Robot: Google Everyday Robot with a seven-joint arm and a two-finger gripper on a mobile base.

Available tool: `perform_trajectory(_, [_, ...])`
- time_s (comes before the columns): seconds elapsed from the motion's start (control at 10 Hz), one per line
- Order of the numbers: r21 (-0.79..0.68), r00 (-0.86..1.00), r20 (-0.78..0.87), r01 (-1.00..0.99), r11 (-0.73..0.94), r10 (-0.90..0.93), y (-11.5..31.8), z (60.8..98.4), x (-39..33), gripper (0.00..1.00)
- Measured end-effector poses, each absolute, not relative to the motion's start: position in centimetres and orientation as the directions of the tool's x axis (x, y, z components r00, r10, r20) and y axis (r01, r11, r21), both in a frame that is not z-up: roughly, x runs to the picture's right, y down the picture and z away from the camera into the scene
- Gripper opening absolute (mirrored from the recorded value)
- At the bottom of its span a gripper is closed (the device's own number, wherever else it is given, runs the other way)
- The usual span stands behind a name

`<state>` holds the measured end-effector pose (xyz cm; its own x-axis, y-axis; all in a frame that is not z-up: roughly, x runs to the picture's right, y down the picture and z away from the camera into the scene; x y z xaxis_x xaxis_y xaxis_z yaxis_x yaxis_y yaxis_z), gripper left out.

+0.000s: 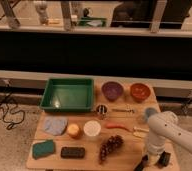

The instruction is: Wipe table surface with brush

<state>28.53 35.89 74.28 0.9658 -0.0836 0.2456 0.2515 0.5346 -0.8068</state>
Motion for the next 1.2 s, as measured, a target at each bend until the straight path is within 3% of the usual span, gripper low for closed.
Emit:
perform_trajectory(0.3, [-0.792,0.958,0.267,0.279,0.543,-0.104,35.6,74.0,27.5,0.08])
perform_trajectory(0.8, [-0.752,0.924,0.357,0.372,0.545,-0.138,35.1,72.6,19.1,0.08])
perform_trajectory(1.2, [-0.752,0.925,0.356,0.370,0.545,-0.137,35.1,72.6,19.2,0.08])
